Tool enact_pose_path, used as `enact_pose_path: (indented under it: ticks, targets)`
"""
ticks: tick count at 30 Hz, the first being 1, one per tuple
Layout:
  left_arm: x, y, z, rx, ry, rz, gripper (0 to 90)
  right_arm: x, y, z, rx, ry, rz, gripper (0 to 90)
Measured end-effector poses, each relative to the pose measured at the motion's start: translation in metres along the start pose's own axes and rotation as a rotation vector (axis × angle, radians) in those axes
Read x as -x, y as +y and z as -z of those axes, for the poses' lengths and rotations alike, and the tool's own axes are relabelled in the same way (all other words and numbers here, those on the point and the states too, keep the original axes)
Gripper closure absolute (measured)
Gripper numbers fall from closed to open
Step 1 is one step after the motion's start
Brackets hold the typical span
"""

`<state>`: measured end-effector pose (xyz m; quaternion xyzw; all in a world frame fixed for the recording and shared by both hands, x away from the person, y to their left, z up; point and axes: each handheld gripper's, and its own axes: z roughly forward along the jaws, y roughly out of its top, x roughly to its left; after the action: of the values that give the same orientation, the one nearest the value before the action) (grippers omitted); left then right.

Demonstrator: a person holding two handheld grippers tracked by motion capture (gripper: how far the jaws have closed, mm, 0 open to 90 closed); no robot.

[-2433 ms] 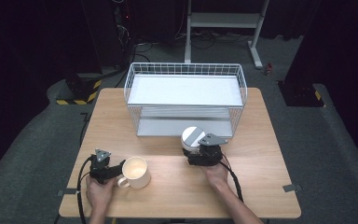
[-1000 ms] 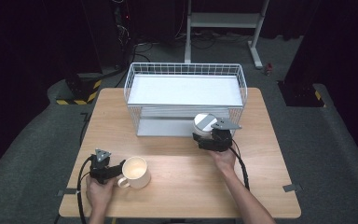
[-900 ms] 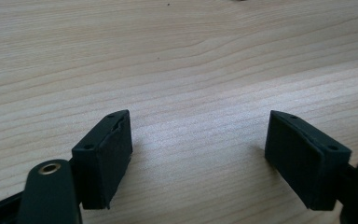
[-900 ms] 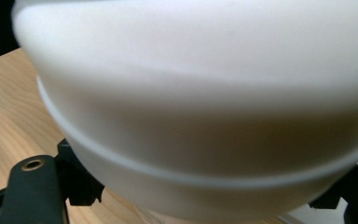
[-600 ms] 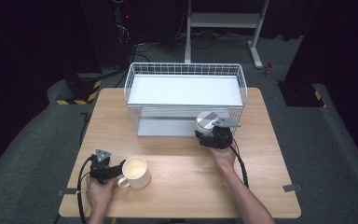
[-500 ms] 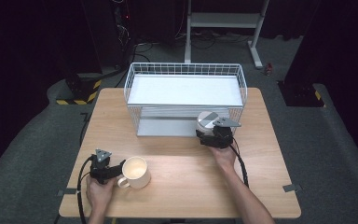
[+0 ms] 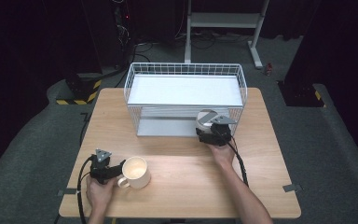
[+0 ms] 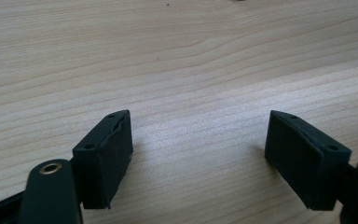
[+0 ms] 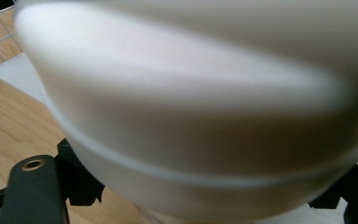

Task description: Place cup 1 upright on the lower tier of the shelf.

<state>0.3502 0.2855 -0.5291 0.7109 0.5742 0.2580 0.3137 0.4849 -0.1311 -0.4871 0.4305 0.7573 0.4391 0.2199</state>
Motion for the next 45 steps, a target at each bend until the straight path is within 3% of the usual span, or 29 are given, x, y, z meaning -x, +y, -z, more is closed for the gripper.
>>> enact_pose_path:
  ticks: [9, 18, 31, 45]
  targets:
    - [0.000, 0.000, 0.000, 0.001, 0.001, -0.001, 23.7, 0.004, 0.005, -0.010, -0.007, 0.000, -0.036, 18.8]
    - [0.000, 0.000, 0.000, 0.001, 0.001, 0.000, 23.6, 0.008, 0.005, -0.016, 0.005, -0.001, -0.041, 18.7]
    - [0.000, 0.000, 0.000, 0.001, 0.001, 0.000, 23.6, 0.013, 0.002, -0.022, 0.054, -0.027, -0.005, 18.5]
    - [0.000, 0.000, 0.000, 0.001, 0.001, 0.000, 23.6, 0.014, 0.000, -0.024, 0.043, -0.031, 0.004, 13.2]
